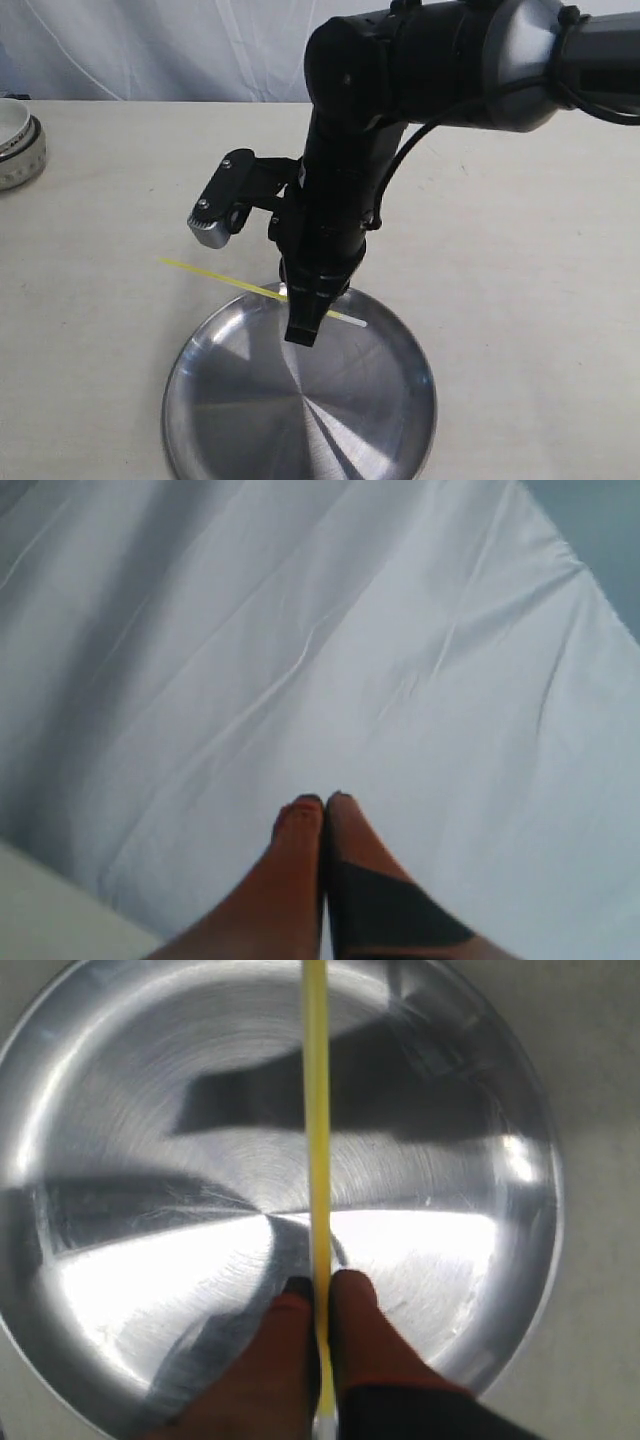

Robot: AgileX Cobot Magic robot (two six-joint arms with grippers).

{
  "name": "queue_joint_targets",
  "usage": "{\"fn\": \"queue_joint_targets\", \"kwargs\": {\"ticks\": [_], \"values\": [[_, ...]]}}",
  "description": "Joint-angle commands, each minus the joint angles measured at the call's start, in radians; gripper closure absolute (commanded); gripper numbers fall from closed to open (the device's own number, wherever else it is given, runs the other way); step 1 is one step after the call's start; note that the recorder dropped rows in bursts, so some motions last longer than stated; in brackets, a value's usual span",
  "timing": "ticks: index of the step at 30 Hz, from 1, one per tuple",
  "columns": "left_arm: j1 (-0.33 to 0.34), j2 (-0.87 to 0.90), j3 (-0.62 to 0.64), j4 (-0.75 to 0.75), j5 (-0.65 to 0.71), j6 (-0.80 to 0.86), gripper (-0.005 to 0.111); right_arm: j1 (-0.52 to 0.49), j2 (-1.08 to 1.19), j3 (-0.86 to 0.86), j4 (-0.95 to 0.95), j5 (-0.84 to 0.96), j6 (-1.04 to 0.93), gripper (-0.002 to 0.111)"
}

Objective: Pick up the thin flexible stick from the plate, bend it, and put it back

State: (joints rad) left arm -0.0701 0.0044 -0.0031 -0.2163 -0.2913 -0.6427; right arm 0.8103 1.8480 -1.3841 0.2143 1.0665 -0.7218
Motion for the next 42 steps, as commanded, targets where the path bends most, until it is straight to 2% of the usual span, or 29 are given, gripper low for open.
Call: {"fn": "queue_joint_targets", "kwargs": {"ticks": [1,3,4,7,10,11,13,14,17,27,39,42], "values": [[-0.007,0.017,-0.017,-0.075,0.236,-0.142,0.107,0.001,-0.017,0.002,0.017,-0.004,-0.003,0.109],[-0.042,0.077,-0.073,-0.075,0.314,-0.142,0.107,0.001,-0.035,0.002,0.023,-0.007,-0.003,0.109],[-0.083,0.129,-0.121,-0.055,0.339,-0.128,0.107,0.001,-0.052,0.002,0.021,-0.014,-0.003,0.109],[-0.163,0.274,-0.206,-0.053,0.351,-0.067,0.104,0.001,-0.081,0.002,0.016,-0.047,-0.003,0.109],[-0.23,0.418,-0.286,-0.034,0.351,-0.054,0.078,0.001,-0.098,0.002,0.016,-0.055,-0.003,0.109],[-0.244,0.458,-0.309,-0.041,0.351,-0.054,0.066,0.001,-0.098,0.002,0.016,-0.053,-0.003,0.109],[-0.264,0.51,-0.331,-0.049,0.354,-0.056,0.054,0.001,-0.098,0.002,0.019,-0.068,-0.003,0.109],[-0.269,0.524,-0.332,-0.067,0.352,-0.056,0.053,0.001,-0.098,0.002,0.021,-0.077,-0.003,0.109],[-0.295,0.581,-0.332,-0.136,0.35,-0.056,0.052,0.001,-0.098,0.002,0.03,-0.1,0.01,0.109],[-0.398,0.679,-0.332,-0.148,0.264,-0.056,0.052,0.016,-0.098,0.002,0.157,-0.134,0.016,0.109],[-0.404,0.788,-0.333,-0.102,0.225,-0.056,0.052,0.098,-0.103,0.002,0.175,-0.137,0.016,0.109],[-0.404,0.805,-0.333,-0.102,0.232,-0.054,0.057,0.098,-0.115,0.002,0.18,-0.137,0.016,0.109]]}}
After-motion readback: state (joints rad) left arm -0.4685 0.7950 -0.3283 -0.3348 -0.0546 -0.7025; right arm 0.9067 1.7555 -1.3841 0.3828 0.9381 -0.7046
